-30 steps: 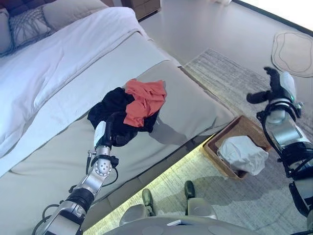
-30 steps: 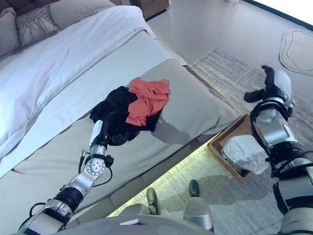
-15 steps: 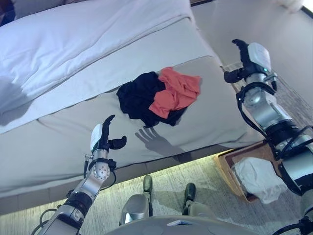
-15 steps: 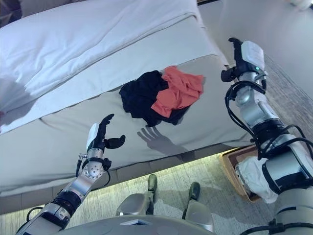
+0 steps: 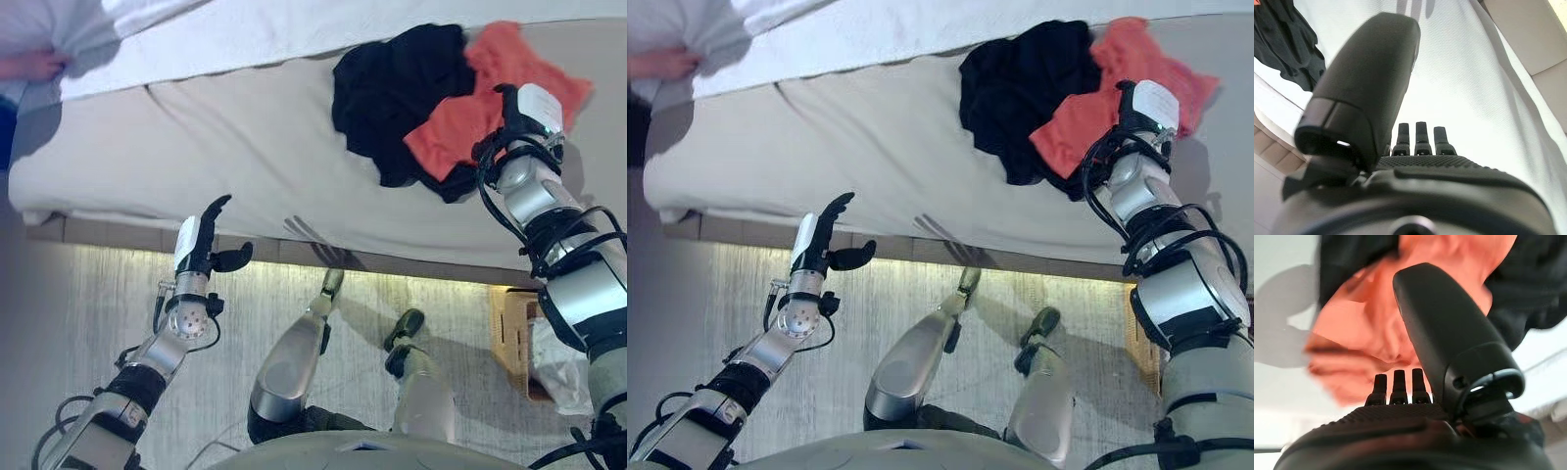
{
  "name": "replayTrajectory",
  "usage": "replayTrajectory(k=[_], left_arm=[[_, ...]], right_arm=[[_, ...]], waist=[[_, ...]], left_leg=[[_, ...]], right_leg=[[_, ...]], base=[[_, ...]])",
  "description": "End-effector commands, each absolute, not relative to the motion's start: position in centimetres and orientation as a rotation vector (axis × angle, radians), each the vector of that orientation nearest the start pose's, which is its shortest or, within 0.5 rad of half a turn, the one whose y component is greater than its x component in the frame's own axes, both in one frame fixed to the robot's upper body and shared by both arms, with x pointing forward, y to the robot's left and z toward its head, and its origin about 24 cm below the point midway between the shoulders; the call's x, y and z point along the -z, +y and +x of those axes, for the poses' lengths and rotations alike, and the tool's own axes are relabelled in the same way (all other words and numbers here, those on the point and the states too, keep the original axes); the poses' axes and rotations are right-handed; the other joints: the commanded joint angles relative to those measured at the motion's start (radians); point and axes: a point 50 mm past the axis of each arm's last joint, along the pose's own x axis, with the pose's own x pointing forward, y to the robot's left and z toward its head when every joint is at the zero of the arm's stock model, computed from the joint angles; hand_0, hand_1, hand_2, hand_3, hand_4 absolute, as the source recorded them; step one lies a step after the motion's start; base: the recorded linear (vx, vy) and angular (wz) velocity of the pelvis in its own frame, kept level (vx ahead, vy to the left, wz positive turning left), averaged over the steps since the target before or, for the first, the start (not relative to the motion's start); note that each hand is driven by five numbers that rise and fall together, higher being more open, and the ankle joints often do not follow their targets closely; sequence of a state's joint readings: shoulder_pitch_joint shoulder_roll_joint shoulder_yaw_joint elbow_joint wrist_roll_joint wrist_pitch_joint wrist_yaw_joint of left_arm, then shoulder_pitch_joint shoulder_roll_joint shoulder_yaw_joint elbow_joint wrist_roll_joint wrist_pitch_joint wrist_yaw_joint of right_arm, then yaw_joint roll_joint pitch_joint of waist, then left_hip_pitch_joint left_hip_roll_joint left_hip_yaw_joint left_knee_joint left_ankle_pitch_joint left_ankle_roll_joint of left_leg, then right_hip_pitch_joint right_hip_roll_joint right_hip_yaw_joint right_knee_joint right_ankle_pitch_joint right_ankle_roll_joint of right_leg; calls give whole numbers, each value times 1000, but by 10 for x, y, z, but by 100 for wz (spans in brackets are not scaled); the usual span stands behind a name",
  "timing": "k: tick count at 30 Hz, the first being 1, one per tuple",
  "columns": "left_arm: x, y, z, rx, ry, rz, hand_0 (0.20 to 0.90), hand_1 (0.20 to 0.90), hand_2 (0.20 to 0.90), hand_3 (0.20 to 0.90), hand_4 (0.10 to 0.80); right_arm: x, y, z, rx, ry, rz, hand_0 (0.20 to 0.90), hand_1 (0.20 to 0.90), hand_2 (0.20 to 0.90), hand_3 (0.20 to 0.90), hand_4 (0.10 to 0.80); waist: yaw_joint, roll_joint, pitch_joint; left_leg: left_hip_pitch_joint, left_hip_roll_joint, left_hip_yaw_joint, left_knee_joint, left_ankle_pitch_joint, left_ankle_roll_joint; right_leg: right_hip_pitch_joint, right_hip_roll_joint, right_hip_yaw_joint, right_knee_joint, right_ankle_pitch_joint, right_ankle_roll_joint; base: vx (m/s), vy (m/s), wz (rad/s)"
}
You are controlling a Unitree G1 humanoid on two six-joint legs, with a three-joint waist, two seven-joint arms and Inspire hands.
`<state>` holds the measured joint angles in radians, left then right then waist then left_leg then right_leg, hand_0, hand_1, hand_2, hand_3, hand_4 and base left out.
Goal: Pick up the clothes from the bed and place them into the basket
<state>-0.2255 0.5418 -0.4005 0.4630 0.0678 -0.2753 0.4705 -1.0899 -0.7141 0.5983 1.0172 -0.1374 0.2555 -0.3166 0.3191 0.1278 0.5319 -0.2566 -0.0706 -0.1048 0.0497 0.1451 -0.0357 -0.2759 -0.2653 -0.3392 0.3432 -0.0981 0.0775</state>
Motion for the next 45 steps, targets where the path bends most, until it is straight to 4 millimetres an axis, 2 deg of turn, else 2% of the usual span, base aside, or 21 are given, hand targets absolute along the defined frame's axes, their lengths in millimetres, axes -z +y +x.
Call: replayTrajectory(k=[1,8,9,10,11,21,28,29,31,38,41,43,45], left_arm=[[-67,210,281,-92,-313,618,900,900,900,900,800],[-63,211,273,-85,-309,612,900,900,900,900,800],[-62,212,272,-84,-306,609,900,900,900,900,800],[-62,212,272,-84,-306,608,900,900,900,900,800],[-63,213,270,-80,-307,610,900,900,900,900,800],[-60,214,267,-88,-294,613,900,900,900,900,800],[-61,219,267,-97,-294,622,900,900,900,900,800],[-63,219,269,-101,-298,623,900,900,900,900,800],[-64,219,270,-108,-295,624,900,900,900,900,800],[-56,225,269,-121,-236,649,900,900,900,900,800],[-51,228,267,-135,-201,660,900,900,900,900,800],[-42,232,265,-149,-145,679,900,900,900,900,800],[-39,234,264,-151,-121,686,900,900,900,900,800]], right_arm=[[-275,-277,400,615,-91,-1231,900,900,900,900,800],[-269,-294,396,662,10,-1234,900,900,900,900,800],[-272,-296,395,668,15,-1239,754,754,754,730,630],[-273,-298,395,673,16,-1240,566,566,566,510,410],[-275,-300,394,683,20,-1237,300,300,300,200,100],[-279,-312,389,718,49,-1263,300,300,300,200,100],[-281,-312,388,717,23,-1251,300,300,300,200,100],[-282,-312,388,720,14,-1246,300,300,300,200,100],[-284,-312,387,719,-1,-1235,300,300,300,200,100],[-283,-313,382,722,-108,-1146,300,300,300,200,100],[-292,-309,377,747,-224,-1079,300,300,300,200,100],[-308,-305,369,752,-316,-1013,300,300,300,200,100],[-313,-307,365,756,-340,-983,300,300,300,200,100]], waist=[[4,-13,-12],[18,-4,-12],[19,-3,-12],[19,-3,-12],[21,-3,-12],[8,-12,-12],[-13,-32,-12],[-17,-33,-12],[-27,-41,-17],[-71,-87,-110],[-100,-111,-165],[-133,-136,-227],[-144,-144,-247]], left_leg=[[-67,13,-13,178,-158,45],[-123,10,-21,206,-162,60],[-128,9,-21,209,-162,61],[-132,9,-20,212,-163,61],[-140,9,-18,218,-164,61],[-135,21,7,231,-171,65],[-38,44,36,162,-161,57],[-32,49,42,149,-139,60],[10,58,54,128,-139,55],[139,95,98,33,-141,36],[184,109,123,-10,-135,30],[236,125,151,-58,-127,19],[255,129,160,-74,-125,16]], right_leg=[[1,-10,12,83,-33,-28],[-63,-6,9,126,-41,-28],[-69,-4,8,129,-41,-30],[-73,-4,8,131,-42,-30],[-80,-4,6,135,-43,-30],[-82,4,15,148,-45,-33],[-1,22,26,66,-22,-22],[9,24,17,39,5,-29],[54,29,22,1,12,-28],[187,54,45,-146,51,-15],[227,68,66,-203,75,-9],[269,82,88,-257,96,-1],[284,87,95,-276,103,1]], base=[[1,-19,14],[-27,8,7],[-43,25,-1],[-52,22,-2],[-50,13,-2],[-37,11,-3],[-36,0,-11],[-75,34,-17],[-32,26,-16],[58,10,-13],[74,35,-28],[151,42,-21],[103,24,-28]])
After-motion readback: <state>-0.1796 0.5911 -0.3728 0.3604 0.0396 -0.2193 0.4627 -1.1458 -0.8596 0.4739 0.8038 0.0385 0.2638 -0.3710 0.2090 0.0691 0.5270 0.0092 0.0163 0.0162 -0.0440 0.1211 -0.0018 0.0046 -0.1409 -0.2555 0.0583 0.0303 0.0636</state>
